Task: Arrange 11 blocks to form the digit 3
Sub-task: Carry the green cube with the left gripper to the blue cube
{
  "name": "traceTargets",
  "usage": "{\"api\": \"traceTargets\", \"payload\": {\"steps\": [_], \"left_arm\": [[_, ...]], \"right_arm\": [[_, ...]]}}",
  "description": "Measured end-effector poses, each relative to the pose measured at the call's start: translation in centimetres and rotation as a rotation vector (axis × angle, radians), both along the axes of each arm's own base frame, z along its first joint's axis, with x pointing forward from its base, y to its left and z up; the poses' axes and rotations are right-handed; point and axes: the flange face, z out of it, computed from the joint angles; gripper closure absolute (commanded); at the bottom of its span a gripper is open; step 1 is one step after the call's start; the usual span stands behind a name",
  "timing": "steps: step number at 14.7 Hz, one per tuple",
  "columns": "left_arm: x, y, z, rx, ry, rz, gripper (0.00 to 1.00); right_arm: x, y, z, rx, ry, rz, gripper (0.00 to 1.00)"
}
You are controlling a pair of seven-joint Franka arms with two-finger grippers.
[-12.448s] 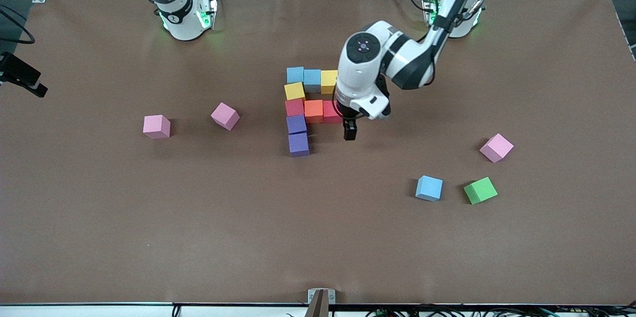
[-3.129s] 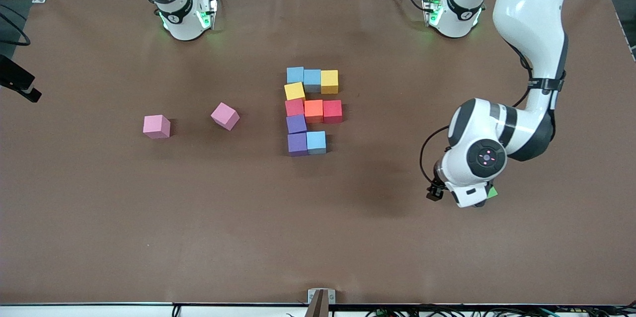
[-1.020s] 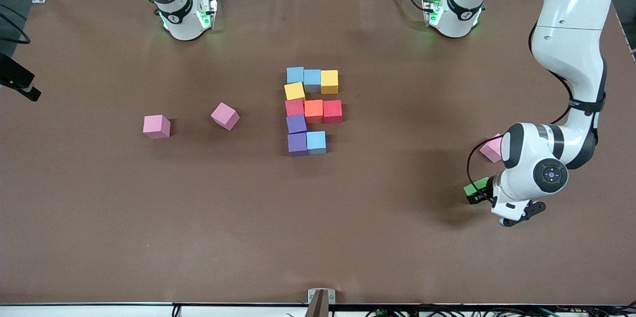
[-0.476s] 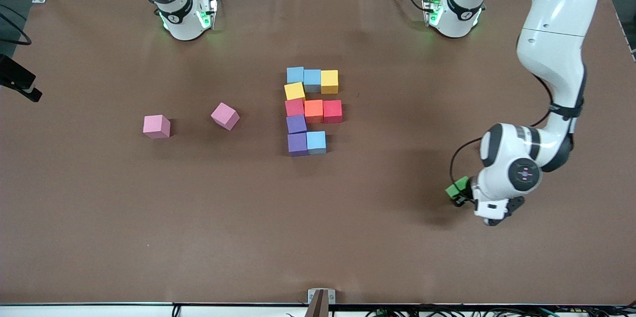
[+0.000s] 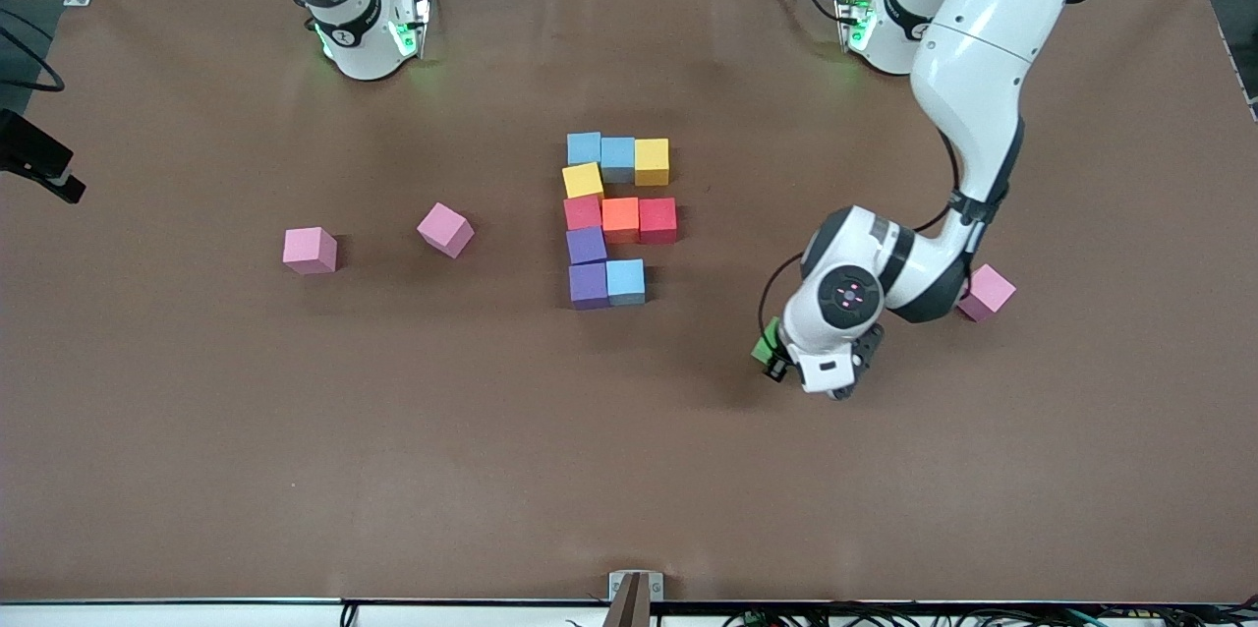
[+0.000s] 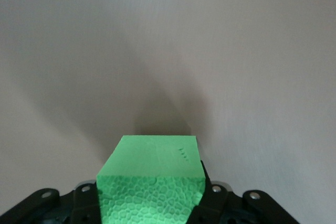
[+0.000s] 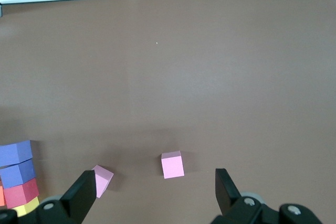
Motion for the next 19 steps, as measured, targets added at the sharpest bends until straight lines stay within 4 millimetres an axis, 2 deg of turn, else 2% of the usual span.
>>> {"api": "traceTargets", "payload": {"steps": [3, 7, 10, 13, 19], "left_arm": [[-2.3, -4.2, 0.2, -0.003, 0.016, 0.196, 0.89], [-6.4, -10.1, -0.2, 0.007, 0.02, 0.396, 0.89], [-8.8, -13.0, -0.7, -0.015, -0.003, 0.512, 0.89], [-10.0, -14.3, -0.9, -0.019, -0.019, 0.559, 0.89], [-10.6, -14.9, -1.2, -0.045, -0.03, 0.581, 0.89]], "right_arm": [[0.2, 0.0, -0.3, 0.0, 0.005, 0.0, 0.0], [0.2, 0.0, -0.3, 0.0, 0.005, 0.0, 0.0], [0.2, 0.0, -0.3, 0.0, 0.005, 0.0, 0.0], [0.2, 0.0, -0.3, 0.0, 0.005, 0.0, 0.0], [0.2, 0.0, -0.3, 0.0, 0.005, 0.0, 0.0]]}}
